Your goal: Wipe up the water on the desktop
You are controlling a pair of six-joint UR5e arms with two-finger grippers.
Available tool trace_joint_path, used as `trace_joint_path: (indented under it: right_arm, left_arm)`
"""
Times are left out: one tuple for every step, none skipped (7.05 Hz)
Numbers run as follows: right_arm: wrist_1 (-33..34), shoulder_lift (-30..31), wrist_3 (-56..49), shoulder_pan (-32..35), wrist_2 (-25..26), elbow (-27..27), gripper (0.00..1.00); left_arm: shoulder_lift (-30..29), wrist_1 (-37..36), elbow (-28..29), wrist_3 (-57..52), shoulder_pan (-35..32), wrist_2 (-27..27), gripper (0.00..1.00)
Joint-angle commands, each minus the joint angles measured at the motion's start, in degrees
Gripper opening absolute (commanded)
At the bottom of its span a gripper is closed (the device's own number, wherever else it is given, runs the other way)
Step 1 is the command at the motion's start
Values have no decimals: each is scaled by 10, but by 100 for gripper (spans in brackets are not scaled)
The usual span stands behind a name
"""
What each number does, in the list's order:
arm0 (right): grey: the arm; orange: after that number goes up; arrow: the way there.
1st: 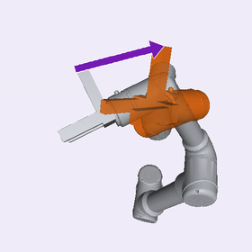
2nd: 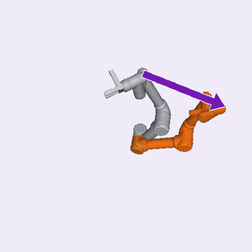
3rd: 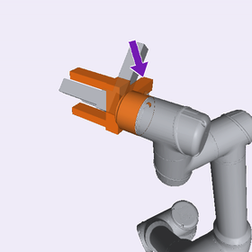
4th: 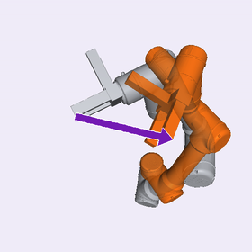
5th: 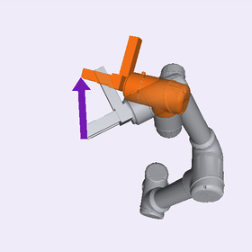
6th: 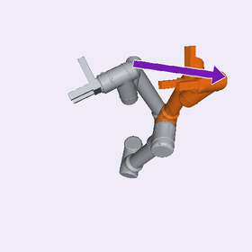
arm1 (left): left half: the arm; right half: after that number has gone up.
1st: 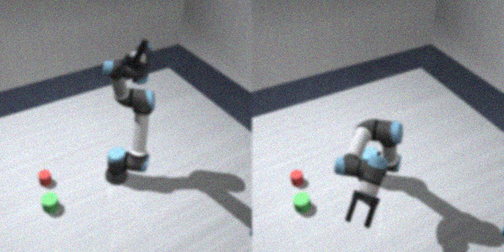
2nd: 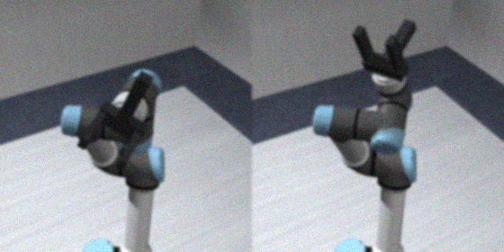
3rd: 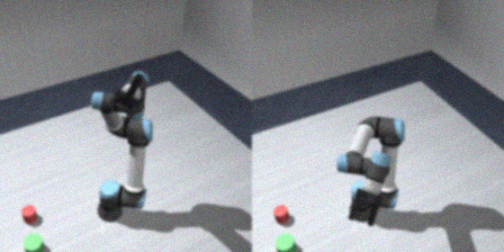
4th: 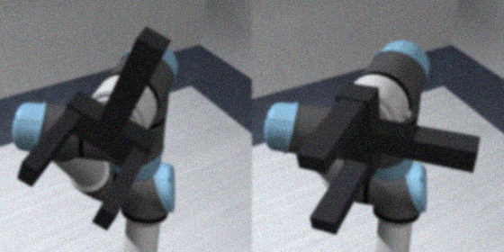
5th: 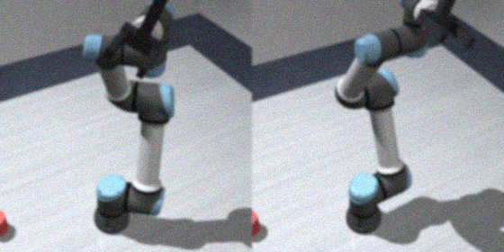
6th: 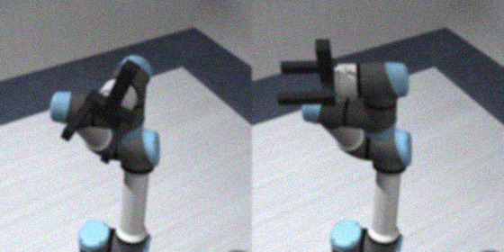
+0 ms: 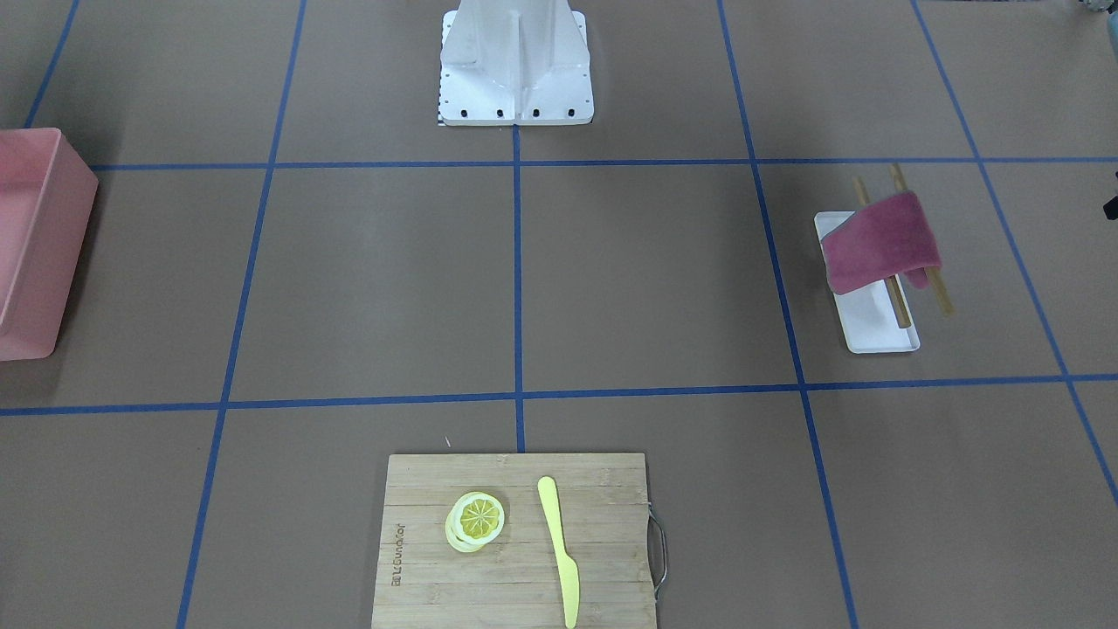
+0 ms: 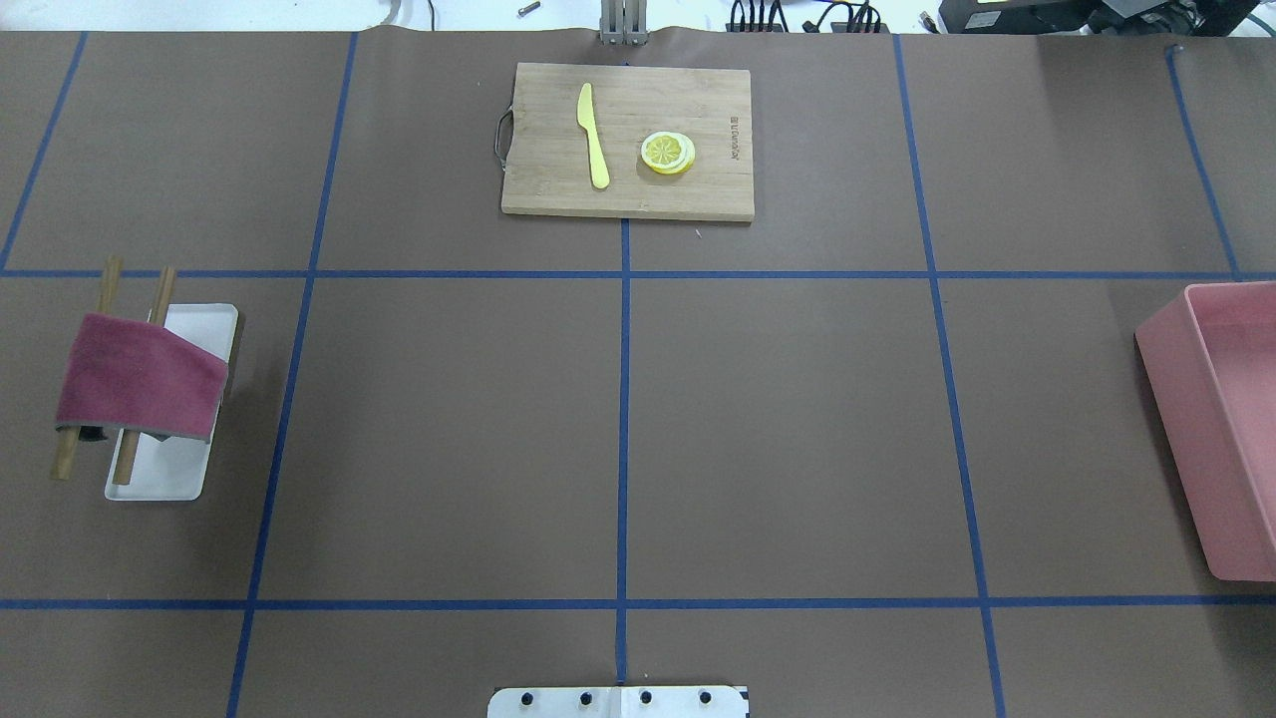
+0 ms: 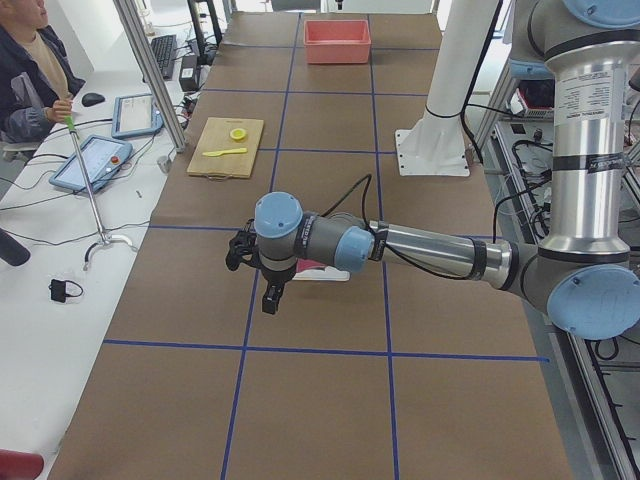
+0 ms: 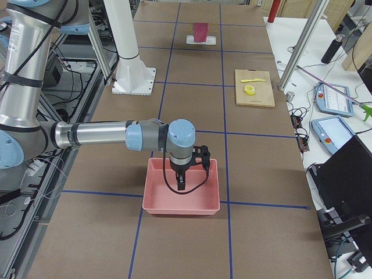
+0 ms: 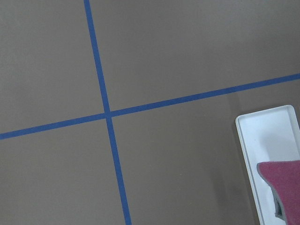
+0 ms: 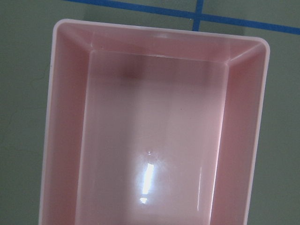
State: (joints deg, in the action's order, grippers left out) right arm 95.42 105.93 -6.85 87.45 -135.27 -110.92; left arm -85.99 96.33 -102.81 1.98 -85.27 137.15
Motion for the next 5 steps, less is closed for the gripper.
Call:
trace_joint_path:
  right_arm:
    - [0, 4, 1, 0, -7, -1, 100]
    - [0, 4, 3, 0, -25, 0, 100]
    - [-1, 0, 3, 0, -25, 1, 100]
    - [-1, 0, 3, 0, -25, 0, 100]
    - [-1, -1, 4, 0, -25, 1, 100]
  left_arm:
    - [1, 15, 0, 5, 0, -3, 98]
    - [0, 25, -5, 4, 0, 0, 98]
    - [-7, 41, -5, 4, 2, 1, 98]
    - [-18, 42, -6, 5, 10, 2, 98]
    - [-12, 40, -4, 7, 11, 17, 98]
